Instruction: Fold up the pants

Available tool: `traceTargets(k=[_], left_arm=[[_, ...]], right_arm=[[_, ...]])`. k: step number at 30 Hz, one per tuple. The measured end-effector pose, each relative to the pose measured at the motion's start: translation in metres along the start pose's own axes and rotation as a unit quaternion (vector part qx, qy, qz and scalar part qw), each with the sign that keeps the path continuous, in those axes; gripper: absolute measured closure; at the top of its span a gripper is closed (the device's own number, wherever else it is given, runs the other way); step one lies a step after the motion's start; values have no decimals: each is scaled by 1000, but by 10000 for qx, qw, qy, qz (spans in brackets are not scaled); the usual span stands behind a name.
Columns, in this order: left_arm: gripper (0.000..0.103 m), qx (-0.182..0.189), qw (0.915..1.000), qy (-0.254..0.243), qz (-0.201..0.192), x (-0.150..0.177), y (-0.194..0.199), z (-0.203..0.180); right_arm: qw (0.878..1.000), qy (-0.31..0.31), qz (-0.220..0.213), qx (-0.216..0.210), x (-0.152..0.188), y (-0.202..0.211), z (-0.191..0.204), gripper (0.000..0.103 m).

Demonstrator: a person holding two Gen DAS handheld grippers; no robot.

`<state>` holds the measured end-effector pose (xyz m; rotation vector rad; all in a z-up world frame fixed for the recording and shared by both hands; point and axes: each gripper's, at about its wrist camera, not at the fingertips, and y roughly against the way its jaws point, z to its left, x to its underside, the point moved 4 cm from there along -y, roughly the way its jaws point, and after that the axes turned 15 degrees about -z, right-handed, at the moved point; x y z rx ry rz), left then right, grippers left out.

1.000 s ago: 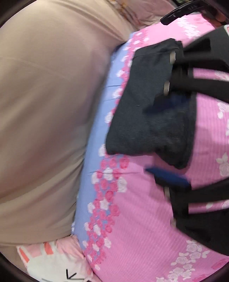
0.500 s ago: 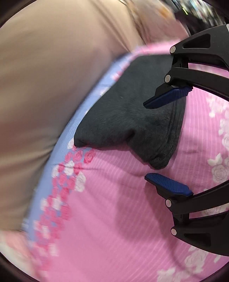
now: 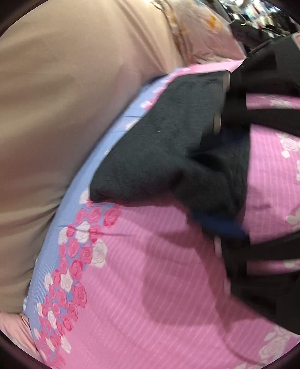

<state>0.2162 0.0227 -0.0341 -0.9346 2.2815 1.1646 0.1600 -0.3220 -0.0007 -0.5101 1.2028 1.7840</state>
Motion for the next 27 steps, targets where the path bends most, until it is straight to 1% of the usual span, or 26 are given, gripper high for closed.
traceTargets(k=[1, 2, 3, 4, 5, 6, 7, 8, 9, 10, 11, 12, 13, 14, 15, 16, 17, 18, 19, 20, 22, 23, 24, 25, 26, 27], left_arm=[[91, 281, 9991, 269, 165, 0, 4, -1], [92, 490, 9972, 499, 257, -2, 10, -3], [92, 796, 9938, 715, 305, -5, 19, -6], [92, 1241, 9865, 1005, 368, -9, 28, -9], [91, 1374, 9825, 1174, 449, -10, 32, -7], [89, 1195, 9820, 1328, 619, -7, 29, 2], [89, 930, 9826, 1414, 766, -1, 24, 12], [89, 564, 9830, 1511, 876, 6, 18, 26], [87, 397, 9826, 1556, 931, 10, 16, 33], [86, 460, 9805, 1645, 974, 12, 18, 34], [86, 462, 9818, 1590, 933, 10, 23, 31], [86, 409, 9865, 1379, 778, 6, 31, 26], [85, 240, 9940, 994, 388, -2, 45, 17], [82, 89, 9975, 693, 49, -7, 56, 9], [74, -30, 9990, 329, -306, -13, 66, -1], [60, -74, 9985, 44, -549, -15, 72, -10], [50, -80, 9972, -200, -720, -15, 74, -19], [39, -113, 9962, -381, -780, -13, 70, -24], [39, -249, 9953, -573, -744, -8, 60, -28], [39, -398, 9944, -708, -681, -5, 52, -27], [39, -849, 9907, -988, -386, 2, 27, -25], [39, -866, 9909, -996, -265, 6, 23, -22], [39, -760, 9929, -903, -165, 8, 17, -20], [39, -666, 9943, -820, -160, 11, 19, -18], [39, -622, 9949, -774, -168, 14, 20, -18], [39, -621, 9948, -776, -201, 13, 21, -19]], right_arm=[[9999, 77, -16, -128, -3, 2, 5, 63], [9995, 14, -103, -299, -8, 7, 8, 74], [9990, -32, -232, -389, -13, 14, 10, 75], [9984, 4, -375, -424, -18, 21, 12, 77], [9983, 146, -496, -264, -21, 26, 11, 77], [9987, 215, -449, -105, -20, 22, 7, 75], [9994, 200, -267, 41, -14, 16, 1, 68], [9998, 95, -114, 154, -8, 11, -4, 68], [9998, 30, -122, 149, -7, 13, -5, 68], [9996, 55, -233, 179, -9, 18, -2, 67], [9982, 198, -512, 259, -14, 28, 3, 67], [9960, 315, -756, 355, -19, 36, 5, 67], [9913, 488, -1130, 457, -24, 49, 11, 67], [9887, 565, -1332, 400, -27, 56, 15, 67], [9865, 650, -1484, 234, -29, 62, 22, 67], [9860, 764, -1477, 109, -28, 62, 29, 69], [9870, 922, -1308, 141, -25, 55, 33, 74], [9884, 1051, -1053, 303, -20, 42, 33, 76], [9893, 1172, -659, 568, -10, 26, 28, 77], [9883, 1246, -410, 775, -3, 16, 22, 77], [9906, 1080, -521, 658, -6, 26, 21, 77], [9924, 830, -779, 477, -14, 37, 20, 74], [9927, 659, -916, 421, -19, 41, 19, 67], [9930, 546, -964, 402, -24, 42, 16, 49], [9935, 538, -921, 394, -28, 35, 16, 38], [9947, 616, -704, 419, -27, 23, 12, 41]])
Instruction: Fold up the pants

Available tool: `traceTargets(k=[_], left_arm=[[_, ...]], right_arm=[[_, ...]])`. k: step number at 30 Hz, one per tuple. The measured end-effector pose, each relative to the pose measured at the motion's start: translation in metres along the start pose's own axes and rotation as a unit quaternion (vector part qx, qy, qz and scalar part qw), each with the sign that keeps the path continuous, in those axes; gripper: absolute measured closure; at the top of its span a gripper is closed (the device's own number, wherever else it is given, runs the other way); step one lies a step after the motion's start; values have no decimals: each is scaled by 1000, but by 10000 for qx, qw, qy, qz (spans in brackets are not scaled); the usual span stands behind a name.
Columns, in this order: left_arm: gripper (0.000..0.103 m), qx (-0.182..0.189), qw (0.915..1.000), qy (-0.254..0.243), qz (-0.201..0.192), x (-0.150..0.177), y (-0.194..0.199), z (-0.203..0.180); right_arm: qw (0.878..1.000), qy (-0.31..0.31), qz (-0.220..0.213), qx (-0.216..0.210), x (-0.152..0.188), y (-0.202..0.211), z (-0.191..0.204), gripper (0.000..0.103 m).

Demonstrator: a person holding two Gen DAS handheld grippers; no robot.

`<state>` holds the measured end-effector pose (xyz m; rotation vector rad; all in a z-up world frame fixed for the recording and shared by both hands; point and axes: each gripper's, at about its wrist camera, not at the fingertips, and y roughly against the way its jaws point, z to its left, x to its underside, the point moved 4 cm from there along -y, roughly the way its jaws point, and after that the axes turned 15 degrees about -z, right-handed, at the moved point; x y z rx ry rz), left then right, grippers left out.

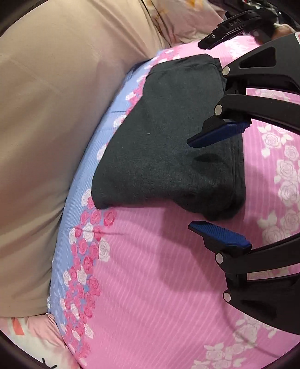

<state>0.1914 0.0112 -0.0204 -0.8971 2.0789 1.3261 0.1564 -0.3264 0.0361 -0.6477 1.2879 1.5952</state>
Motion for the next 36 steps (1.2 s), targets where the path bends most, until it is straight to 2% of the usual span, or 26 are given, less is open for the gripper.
traceTargets(k=[1, 2, 4, 5, 6, 8, 9, 11, 13, 15, 16, 18, 20, 23, 24, 27, 29, 36], left_arm=[[39, -24, 10000, -51, -68, -1, 0, -1], [39, -71, 9999, -103, -118, -2, 1, -2], [37, -178, 9994, -229, -203, -1, 5, -3], [36, -166, 9990, -328, -241, 0, 7, -5], [31, -186, 9987, -392, -269, 0, 7, -8], [27, -389, 9974, -543, -288, 2, 4, -9], [27, -541, 9964, -631, -152, 6, -3, -8], [27, -673, 9955, -660, 47, 12, -13, -6], [27, -687, 9956, -641, -53, 11, -10, -5], [27, -725, 9947, -688, -220, 8, -2, -7], [27, -748, 9941, -723, -300, 7, 1, -8], [27, -866, 9922, -857, -260, 9, -2, -9], [27, -889, 9916, -917, -224, 12, -3, -10], [27, -929, 9891, -1060, -428, 11, 3, -15], [27, -971, 9875, -1137, -502, 10, 5, -17], [27, -1054, 9841, -1335, -506, 14, 3, -20], [27, -1066, 9842, -1328, -482, 15, 2, -20], [27, -1169, 9787, -1531, -715, 23, 7, -23]], right_arm=[[9996, 78, 285, 10, 6, -16, 0, 75], [9987, 33, 495, -59, 13, -21, -1, 85], [9995, 150, 234, -169, 8, -1, 3, 89], [9995, 205, 119, -194, 5, 8, 4, 89], [9996, 219, 115, -141, 8, 11, 2, 89], [9981, 334, 511, 127, 30, -6, -5, 87], [9982, 373, 462, 107, 31, -6, -5, 86], [9997, 169, 192, 41, 18, 7, -4, 84], [9998, 43, -190, -37, 5, 24, 0, 84], [9988, 237, -385, -192, -2, 31, 12, 86], [9982, 502, -269, -168, 3, 25, 20, 86], [9961, 795, 355, 145, 25, -4, 16, 87], [9971, 725, 182, 146, 20, 6, 14, 90], [9974, 618, -378, 55, 6, 35, 18, 88], [9970, 678, -351, 100, 9, 34, 19, 88], [9942, 949, 268, 417, 31, 7, 15, 88], [9961, 835, -92, 268, 20, 21, 18, 88], [9957, 809, -296, 334, 32, 45, 22, 83]])
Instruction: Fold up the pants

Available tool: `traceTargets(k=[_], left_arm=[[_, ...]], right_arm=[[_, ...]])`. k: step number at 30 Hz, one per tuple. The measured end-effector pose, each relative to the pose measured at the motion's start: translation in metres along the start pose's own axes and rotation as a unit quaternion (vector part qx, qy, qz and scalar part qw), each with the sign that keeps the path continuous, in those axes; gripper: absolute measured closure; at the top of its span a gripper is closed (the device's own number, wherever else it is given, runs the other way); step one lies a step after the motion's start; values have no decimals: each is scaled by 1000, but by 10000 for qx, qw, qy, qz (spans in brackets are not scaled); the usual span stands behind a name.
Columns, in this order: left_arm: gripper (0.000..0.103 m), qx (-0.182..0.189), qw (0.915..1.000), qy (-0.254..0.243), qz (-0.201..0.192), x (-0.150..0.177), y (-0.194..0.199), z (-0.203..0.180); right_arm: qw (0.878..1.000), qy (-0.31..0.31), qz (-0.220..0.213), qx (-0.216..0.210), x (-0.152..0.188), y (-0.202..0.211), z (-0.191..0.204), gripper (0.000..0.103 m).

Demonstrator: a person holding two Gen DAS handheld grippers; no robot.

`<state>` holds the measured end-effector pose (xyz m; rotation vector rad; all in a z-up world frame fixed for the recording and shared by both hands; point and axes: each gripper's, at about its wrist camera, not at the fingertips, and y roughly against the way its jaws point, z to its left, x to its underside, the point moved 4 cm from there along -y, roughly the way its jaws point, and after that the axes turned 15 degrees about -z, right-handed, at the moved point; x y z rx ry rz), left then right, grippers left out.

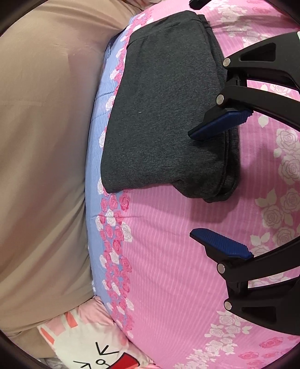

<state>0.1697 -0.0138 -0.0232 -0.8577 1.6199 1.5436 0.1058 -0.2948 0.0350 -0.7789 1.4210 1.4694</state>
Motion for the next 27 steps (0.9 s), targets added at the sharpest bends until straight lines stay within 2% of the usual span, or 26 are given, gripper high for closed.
traceTargets(k=[1, 4, 9, 10, 11, 13, 16, 21, 25, 27], left_arm=[[27, -43, 9999, -76, -64, 1, 3, -2], [27, -104, 9995, -190, -221, 5, 16, -6], [27, -89, 9993, 32, -373, 16, 45, 0], [26, -136, 9989, 114, -432, 18, 53, 3], [25, -190, 9986, 161, -466, 20, 58, 5], [21, -316, 9981, 181, -488, 25, 67, 7], [20, -387, 9981, 36, -471, 30, 75, 3], [20, -173, 9989, -114, -427, 37, 83, -7], [20, -51, 9986, -179, -502, 37, 88, -13], [20, -43, 9987, -204, -474, 38, 87, -14]], right_arm=[[10000, 8, -2, -6, 2, 4, 2, 80], [9998, -108, -151, -36, 8, 25, 4, 61], [9995, -156, -273, 47, 17, 50, 3, 37], [9995, -124, -279, 47, 19, 54, 5, 28], [9995, -72, -282, 89, 20, 58, 7, 16], [9992, 68, -303, 242, 21, 61, 11, 5], [9979, 263, -451, 378, 22, 72, 18, 5], [9988, 97, -370, 296, 26, 76, 14, 5], [9998, 76, -39, 200, 33, 68, 16, 5], [9994, 141, 155, 283, 37, 63, 18, 5]])
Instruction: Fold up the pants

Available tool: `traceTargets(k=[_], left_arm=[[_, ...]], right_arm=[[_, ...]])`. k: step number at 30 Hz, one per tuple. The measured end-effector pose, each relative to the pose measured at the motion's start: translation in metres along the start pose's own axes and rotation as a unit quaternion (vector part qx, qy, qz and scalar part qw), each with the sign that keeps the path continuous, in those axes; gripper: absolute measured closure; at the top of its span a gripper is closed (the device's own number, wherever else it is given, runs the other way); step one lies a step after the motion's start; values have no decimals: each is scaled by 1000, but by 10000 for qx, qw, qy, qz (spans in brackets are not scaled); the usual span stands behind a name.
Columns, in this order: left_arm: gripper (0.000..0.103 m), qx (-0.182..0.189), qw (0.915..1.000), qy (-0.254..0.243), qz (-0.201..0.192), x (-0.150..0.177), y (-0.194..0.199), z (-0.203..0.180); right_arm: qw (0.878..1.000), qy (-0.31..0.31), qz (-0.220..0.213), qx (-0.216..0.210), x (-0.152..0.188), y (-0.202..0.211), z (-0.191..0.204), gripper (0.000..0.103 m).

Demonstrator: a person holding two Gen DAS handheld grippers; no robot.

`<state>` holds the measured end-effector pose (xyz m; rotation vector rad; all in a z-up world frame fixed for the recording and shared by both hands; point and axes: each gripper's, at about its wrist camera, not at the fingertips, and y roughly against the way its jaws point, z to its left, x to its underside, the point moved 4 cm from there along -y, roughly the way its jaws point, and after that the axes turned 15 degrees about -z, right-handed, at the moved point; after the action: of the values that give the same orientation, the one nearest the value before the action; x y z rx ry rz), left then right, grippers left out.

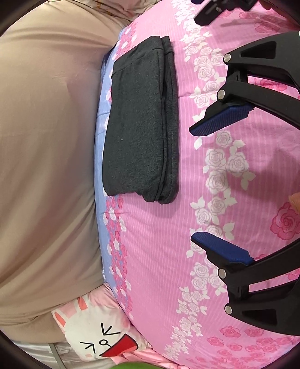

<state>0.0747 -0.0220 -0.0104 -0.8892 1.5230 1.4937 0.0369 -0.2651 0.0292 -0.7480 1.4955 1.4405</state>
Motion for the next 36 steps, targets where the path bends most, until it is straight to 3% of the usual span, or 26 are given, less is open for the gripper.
traceTargets(k=[20, 24, 27, 31, 36], left_arm=[[20, -25, 10000, 60, -21, -3, -4, 3], [20, 164, 9997, 123, -156, -6, -2, 2], [20, 494, 9972, 446, -329, -9, 0, 6], [18, 631, 9954, 687, -230, -7, -5, 10], [11, 423, 9979, 424, -250, -8, -4, 3]], right_arm=[[10000, -8, 77, 31, 4, -3, 1, 5], [10000, -5, 82, 25, 4, -4, 1, 5], [10000, -8, 86, 25, 4, -4, 2, 5], [10000, -13, 94, 27, 4, -4, 2, 5], [9999, -14, 101, 27, 4, -5, 3, 5]])
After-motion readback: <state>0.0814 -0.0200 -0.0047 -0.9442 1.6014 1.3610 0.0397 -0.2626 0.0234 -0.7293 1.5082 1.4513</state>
